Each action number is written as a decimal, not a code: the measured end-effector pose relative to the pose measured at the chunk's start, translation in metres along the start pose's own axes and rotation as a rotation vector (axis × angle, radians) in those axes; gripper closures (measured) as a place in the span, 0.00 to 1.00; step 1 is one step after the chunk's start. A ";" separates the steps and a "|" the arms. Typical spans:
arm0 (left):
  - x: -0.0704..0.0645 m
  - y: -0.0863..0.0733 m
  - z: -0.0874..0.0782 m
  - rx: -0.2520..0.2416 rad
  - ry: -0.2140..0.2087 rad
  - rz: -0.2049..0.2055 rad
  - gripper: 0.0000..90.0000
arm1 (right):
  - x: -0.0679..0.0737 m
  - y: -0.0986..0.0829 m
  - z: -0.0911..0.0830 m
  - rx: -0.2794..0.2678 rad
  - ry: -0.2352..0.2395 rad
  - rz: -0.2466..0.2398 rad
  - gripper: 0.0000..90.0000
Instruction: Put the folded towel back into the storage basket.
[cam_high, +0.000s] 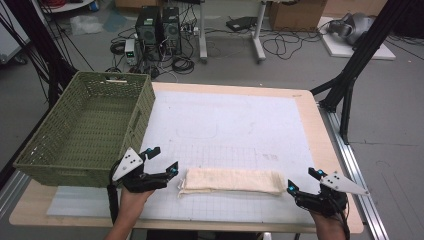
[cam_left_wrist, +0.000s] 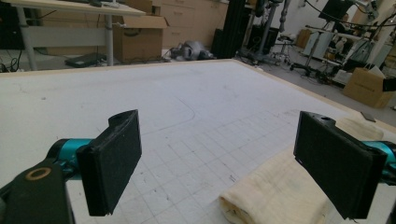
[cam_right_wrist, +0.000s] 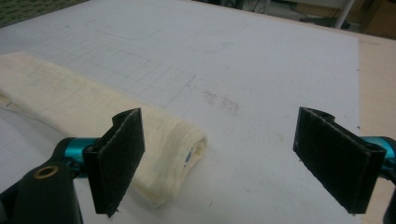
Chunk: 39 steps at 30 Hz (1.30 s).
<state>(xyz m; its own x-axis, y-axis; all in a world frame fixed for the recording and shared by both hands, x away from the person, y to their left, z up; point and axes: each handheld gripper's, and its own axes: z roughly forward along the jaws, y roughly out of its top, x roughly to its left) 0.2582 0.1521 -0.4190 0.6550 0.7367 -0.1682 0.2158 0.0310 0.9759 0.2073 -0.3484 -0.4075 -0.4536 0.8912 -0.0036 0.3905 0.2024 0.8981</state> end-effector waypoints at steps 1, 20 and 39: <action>0.000 0.000 0.000 -0.002 -0.004 -0.007 0.18 | 0.000 0.000 0.001 0.004 0.010 0.008 0.17; -0.003 -0.002 0.006 0.016 -0.013 0.010 0.18 | 0.001 -0.001 0.003 -0.002 -0.002 -0.003 0.17; -0.015 0.006 0.006 0.018 -0.032 0.011 0.18 | 0.004 -0.001 0.007 0.013 0.007 -0.002 0.18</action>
<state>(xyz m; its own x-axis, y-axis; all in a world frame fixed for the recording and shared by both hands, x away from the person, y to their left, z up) 0.2545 0.1373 -0.4113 0.6799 0.7152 -0.1620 0.2209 0.0109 0.9752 0.2105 -0.3424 -0.4111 -0.4599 0.8880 -0.0018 0.4004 0.2092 0.8922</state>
